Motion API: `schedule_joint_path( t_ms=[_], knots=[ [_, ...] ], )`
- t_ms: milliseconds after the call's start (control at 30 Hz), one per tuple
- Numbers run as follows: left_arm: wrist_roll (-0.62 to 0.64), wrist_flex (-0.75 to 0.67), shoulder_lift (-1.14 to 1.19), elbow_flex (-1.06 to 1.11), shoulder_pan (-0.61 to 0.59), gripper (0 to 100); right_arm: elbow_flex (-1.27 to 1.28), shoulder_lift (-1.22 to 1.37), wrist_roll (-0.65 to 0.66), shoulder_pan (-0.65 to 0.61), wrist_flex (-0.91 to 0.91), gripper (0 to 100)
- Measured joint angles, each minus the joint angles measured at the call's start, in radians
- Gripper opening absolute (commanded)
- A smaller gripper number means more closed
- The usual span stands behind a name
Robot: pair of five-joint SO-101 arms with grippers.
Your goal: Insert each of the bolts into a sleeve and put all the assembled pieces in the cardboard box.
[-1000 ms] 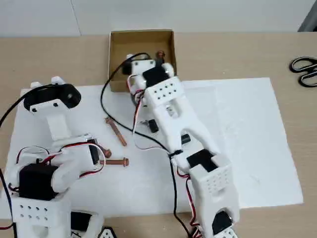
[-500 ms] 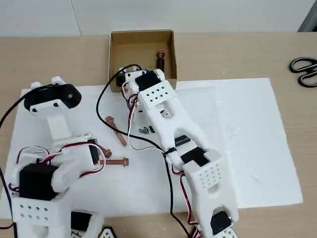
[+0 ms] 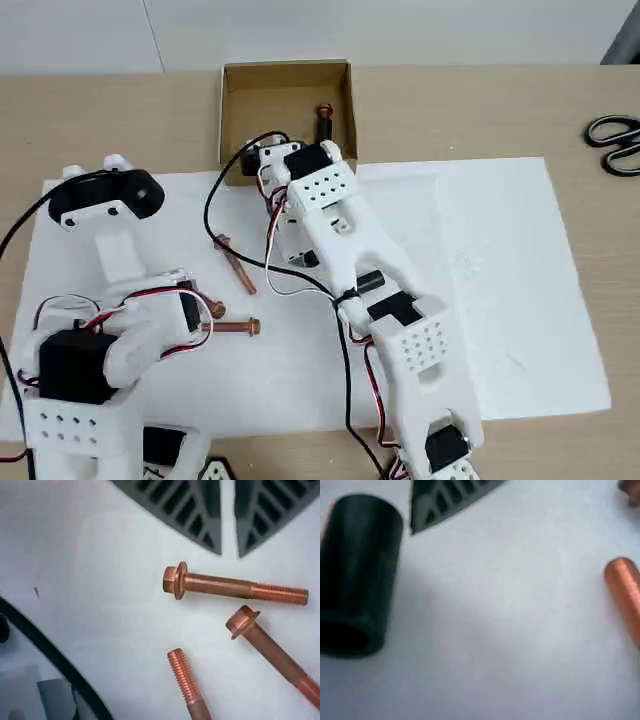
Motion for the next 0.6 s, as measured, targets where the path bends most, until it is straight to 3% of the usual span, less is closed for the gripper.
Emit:
schedule_joint_path(
  t_ms=[600],
  knots=[
    [0.000,0.000,0.000,0.000,0.000,1,0.000,0.068,0.060,0.000,-0.089,16.6]
  ],
)
